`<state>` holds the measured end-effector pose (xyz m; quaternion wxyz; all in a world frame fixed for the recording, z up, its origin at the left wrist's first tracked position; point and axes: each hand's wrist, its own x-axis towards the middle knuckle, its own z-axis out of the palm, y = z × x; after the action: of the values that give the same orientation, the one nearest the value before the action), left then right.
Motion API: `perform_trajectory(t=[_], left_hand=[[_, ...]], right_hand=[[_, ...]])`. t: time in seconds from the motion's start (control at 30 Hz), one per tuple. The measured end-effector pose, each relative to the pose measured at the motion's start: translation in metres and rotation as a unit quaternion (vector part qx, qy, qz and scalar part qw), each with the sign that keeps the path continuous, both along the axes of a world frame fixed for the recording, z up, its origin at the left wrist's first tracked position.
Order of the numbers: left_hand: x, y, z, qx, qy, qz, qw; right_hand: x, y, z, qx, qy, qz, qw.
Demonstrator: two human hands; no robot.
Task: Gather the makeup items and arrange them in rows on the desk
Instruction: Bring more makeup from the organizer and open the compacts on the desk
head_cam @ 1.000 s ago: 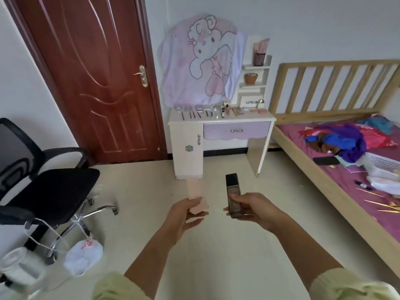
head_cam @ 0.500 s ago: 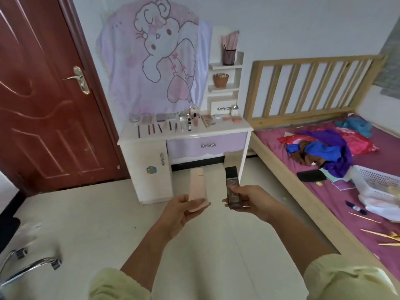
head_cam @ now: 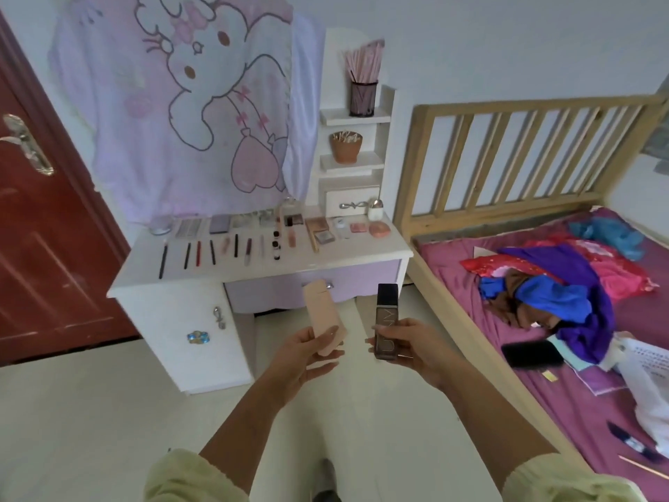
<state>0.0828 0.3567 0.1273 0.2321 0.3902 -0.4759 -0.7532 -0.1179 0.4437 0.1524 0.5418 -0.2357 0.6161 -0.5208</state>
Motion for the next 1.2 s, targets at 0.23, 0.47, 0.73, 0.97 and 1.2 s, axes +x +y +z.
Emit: perform_trajectory(t=[0.23,0.47,0.73,0.97,1.2], left_hand=[[-0.084,-0.140,-0.006,-0.036,-0.063,-0.034,0.997],[-0.160,-0.254,-0.022,-0.021,-0.124,-0.067,0.990],[-0.231,-0.331,-0.069,0.029,-0.166,-0.046,0.985],[-0.314,-0.380,-0.090,0.085,-0.196,-0.013,0.977],[-0.341,-0.384,-0.110,0.124,-0.230,0.022,0.965]], right_hand=[[-0.086,-0.144,-0.005,-0.019,0.027,-0.004,0.999],[-0.163,-0.253,-0.024,0.003,0.023,-0.059,0.998],[-0.250,-0.345,-0.070,0.034,0.099,-0.082,0.991],[-0.322,-0.404,-0.105,0.058,0.147,-0.006,0.987],[-0.353,-0.435,-0.124,0.057,0.229,0.097,0.967]])
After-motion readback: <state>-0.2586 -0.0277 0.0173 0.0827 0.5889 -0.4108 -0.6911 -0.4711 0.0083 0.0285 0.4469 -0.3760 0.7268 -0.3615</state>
